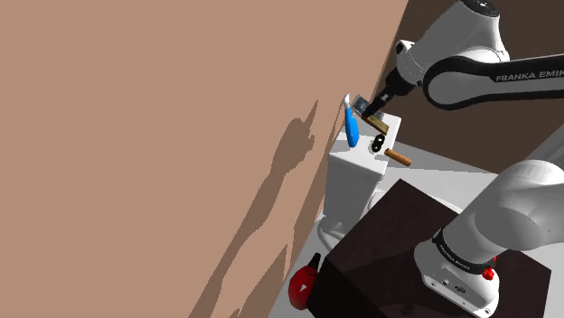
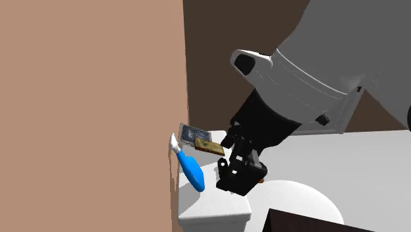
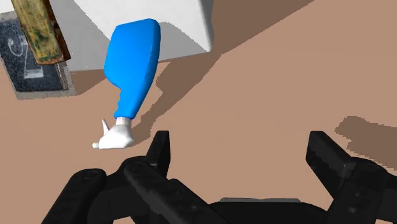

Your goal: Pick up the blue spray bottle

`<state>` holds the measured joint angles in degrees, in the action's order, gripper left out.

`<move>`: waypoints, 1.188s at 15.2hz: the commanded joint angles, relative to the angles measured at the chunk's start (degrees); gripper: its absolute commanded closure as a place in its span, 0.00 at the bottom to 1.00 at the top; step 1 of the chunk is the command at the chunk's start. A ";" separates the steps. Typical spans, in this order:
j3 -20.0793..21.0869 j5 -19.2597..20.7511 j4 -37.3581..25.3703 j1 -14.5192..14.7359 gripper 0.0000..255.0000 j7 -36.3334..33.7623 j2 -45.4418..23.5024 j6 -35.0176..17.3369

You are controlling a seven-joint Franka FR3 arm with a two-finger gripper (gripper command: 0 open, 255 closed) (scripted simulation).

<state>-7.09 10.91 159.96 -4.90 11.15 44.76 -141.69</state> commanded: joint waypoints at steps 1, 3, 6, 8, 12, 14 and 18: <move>-1.57 1.45 1.74 -1.07 0.00 0.94 -3.73 -8.19; -3.25 2.71 2.71 -2.08 0.00 1.96 -8.24 -15.99; -5.96 4.03 2.87 -3.01 0.00 3.66 -16.43 -27.83; -8.35 4.17 2.11 -2.62 0.00 5.16 -22.53 -35.51; -24.21 4.06 -1.37 10.08 0.00 8.19 -34.78 -49.37; -50.50 19.09 -5.31 31.58 0.00 -4.03 -41.86 -55.91; -46.94 37.48 -16.25 20.92 0.00 -27.95 -63.04 -73.13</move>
<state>-55.04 50.65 145.61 17.75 -16.19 -13.69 -210.49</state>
